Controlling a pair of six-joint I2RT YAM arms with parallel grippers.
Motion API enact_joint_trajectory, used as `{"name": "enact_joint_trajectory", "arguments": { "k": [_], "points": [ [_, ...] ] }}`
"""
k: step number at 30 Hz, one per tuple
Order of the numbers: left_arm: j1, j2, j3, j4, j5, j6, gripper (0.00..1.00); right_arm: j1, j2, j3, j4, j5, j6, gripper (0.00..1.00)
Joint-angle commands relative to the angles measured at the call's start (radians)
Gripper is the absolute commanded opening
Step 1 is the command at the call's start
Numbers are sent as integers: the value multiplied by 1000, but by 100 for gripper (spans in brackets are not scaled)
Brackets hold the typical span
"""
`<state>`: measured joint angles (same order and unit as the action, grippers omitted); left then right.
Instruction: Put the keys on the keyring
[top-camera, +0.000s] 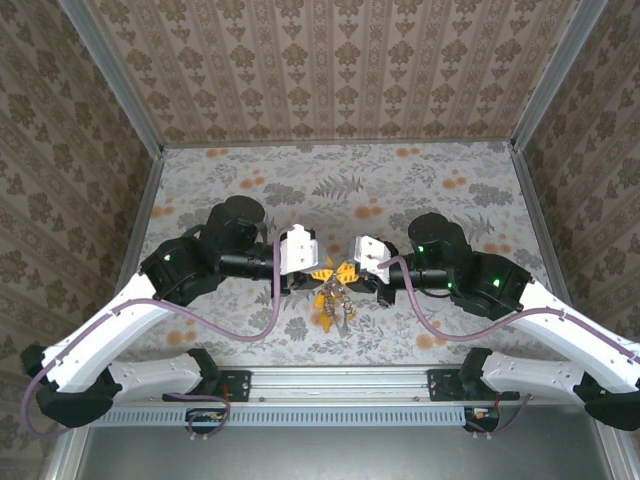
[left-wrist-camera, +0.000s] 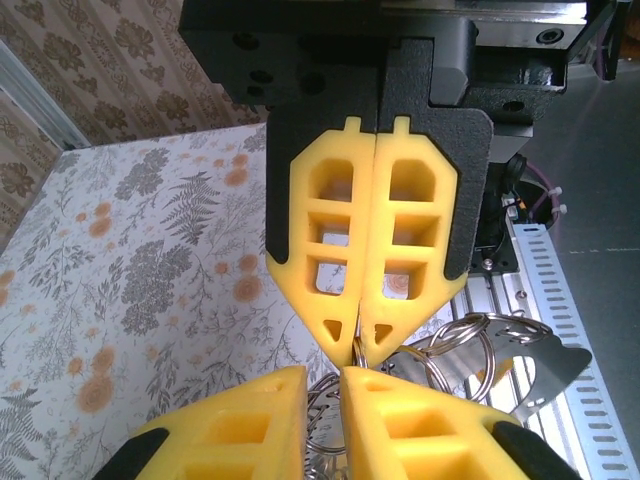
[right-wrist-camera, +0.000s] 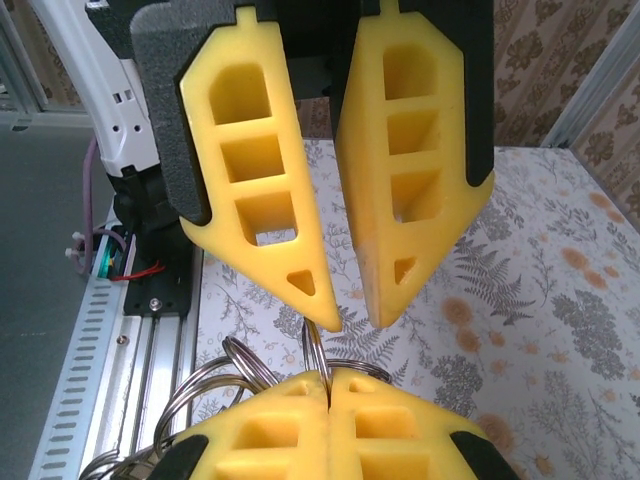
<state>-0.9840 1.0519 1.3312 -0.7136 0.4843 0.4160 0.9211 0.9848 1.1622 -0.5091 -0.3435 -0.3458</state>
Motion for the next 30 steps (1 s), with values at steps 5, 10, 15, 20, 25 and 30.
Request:
{"name": "enact_joint_trajectory", "arguments": {
  "k": [5,10,15,20,25,30],
  "points": [
    [-16,-23,23,-44,-4,8,20,3,6,42,69,22,-15,0],
    [-17,-39,5,-33,-12,3,21,3,8,45,67,22,-16,0],
    [-17,-68,-10,-12,-24,-5,21,3,15,48,70,22,-12,0],
    [-18,-68,-14,-8,-14,-10,22,4,17,39,91,14,1,0],
    [-23,-45,-26,-9,-19,-8,22,4,21,48,92,2,-2,0],
    [-23,-28,-24,-2,-32,0,22,5,22,42,96,-8,0,0]
  ]
}}
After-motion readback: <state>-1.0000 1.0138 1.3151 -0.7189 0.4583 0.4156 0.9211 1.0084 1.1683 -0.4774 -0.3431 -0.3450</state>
